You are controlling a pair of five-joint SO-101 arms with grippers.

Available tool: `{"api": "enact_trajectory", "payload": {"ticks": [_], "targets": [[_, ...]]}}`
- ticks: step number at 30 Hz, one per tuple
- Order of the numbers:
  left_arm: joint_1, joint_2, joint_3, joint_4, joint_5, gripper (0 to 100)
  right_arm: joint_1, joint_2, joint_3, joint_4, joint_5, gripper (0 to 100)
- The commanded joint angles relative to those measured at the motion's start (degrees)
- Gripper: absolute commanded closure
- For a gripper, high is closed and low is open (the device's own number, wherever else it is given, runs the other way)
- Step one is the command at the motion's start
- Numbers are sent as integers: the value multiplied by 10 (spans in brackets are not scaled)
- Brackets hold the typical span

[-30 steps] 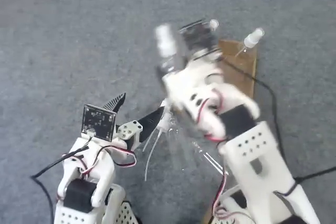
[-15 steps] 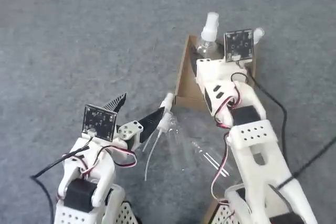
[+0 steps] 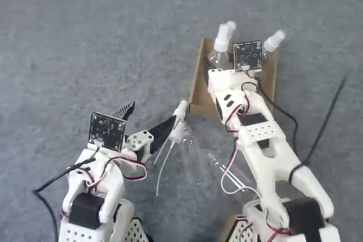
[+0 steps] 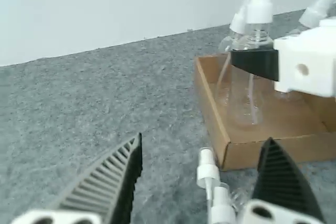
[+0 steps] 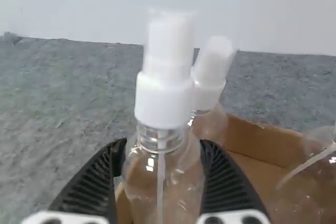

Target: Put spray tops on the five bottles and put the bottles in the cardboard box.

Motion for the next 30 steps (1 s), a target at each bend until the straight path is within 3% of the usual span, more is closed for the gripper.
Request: {"api": "enact_trajectory", "payload": {"ticks": [1,6,30], "targets": [[-38,-5,-4,-14,0,754,9,16,-4,-42,-7,993],[-48,-5,-3,-20,0,841,9,51,4,-86,-7,993],[-48,-5,-2,-18,0,841,10,105,18,-135,-9,993]]}}
